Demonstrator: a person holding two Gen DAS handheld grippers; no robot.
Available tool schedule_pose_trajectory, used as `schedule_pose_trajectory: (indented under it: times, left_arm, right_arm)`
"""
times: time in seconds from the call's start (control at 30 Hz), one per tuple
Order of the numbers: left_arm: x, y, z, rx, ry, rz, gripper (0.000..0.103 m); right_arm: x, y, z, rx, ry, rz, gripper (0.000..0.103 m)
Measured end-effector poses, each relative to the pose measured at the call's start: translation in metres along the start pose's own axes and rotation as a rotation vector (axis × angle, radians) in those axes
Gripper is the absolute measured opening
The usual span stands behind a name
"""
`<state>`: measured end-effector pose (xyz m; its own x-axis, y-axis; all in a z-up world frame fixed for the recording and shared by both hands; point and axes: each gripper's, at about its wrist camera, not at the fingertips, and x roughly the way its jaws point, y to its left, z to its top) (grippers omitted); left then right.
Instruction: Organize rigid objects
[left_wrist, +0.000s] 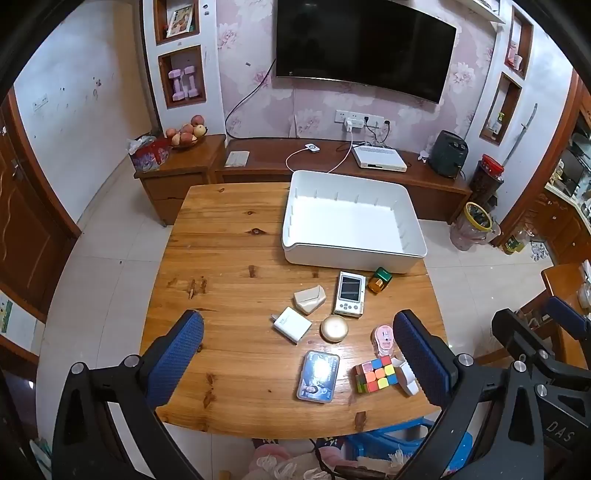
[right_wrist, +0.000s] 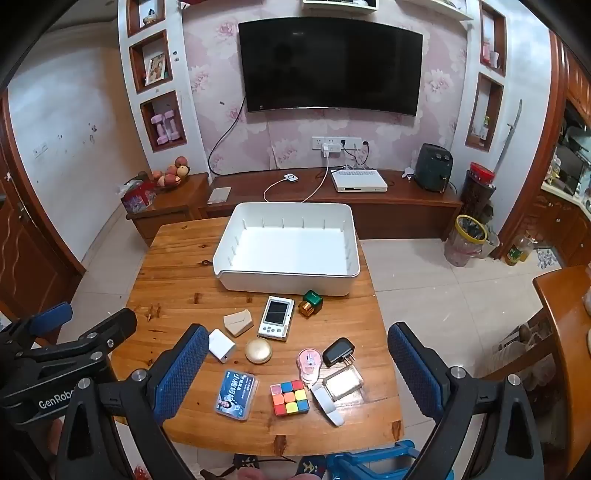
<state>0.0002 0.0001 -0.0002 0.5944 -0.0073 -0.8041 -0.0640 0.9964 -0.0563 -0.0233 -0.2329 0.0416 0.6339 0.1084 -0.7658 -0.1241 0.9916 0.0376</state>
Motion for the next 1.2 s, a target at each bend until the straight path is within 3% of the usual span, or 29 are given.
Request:
schedule_pose_trajectory:
  times: [1.2]
  left_arm:
    - [-0.0011,0.0006,-0.0008,0.004,0.007,0.004,0.102]
  right_arm:
    - [0.0085,0.0034,0.0014,0.023,0.005,-0.043,0.098]
